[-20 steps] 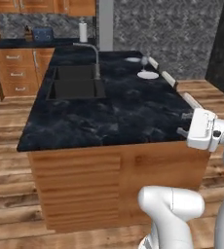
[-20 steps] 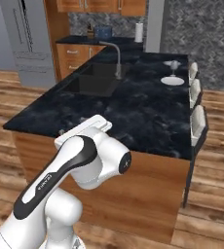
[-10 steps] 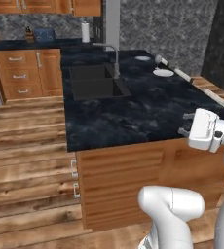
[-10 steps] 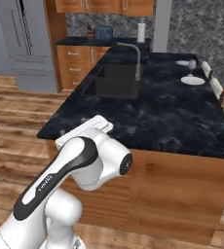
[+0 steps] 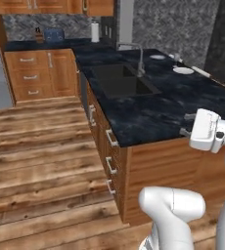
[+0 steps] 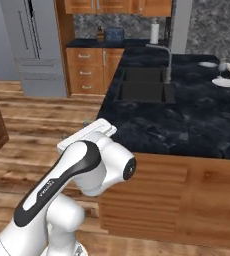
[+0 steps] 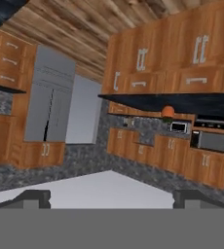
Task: Retrieve the wine glasses from the counter and place one next to each plate.
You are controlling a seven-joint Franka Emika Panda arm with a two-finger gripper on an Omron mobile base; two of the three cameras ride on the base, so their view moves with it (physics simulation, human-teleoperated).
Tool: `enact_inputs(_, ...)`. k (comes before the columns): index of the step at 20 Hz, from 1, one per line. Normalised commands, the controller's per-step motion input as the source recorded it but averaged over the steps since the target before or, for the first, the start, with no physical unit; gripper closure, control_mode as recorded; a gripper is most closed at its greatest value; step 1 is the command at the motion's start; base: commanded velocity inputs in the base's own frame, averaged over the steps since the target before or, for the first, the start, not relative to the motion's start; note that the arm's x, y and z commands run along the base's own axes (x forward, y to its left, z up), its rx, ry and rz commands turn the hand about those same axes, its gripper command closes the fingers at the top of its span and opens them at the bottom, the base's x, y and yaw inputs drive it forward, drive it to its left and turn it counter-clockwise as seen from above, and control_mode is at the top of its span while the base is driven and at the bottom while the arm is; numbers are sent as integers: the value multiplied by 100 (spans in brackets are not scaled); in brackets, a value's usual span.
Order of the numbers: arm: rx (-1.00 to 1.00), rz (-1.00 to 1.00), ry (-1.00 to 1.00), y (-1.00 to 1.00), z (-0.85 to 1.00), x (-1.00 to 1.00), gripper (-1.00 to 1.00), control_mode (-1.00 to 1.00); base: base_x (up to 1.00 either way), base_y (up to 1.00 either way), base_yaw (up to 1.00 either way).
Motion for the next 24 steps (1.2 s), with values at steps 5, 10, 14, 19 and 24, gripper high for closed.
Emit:
enact_inputs(5, 0, 0, 0, 0, 0, 0, -100, 100, 60, 100, -14)
enact_inputs(10, 0, 0, 0, 0, 0, 0, -100, 100, 100, 100, -10)
enact_inputs(14, 0, 0, 0, 0, 0, 0, -100, 100, 100, 100, -11)
enact_inputs(19, 0, 0, 0, 0, 0, 0, -100, 100, 100, 100, -13)
enact_inputs(24, 0, 0, 0, 0, 0, 0, -100, 100, 100, 64, 4)
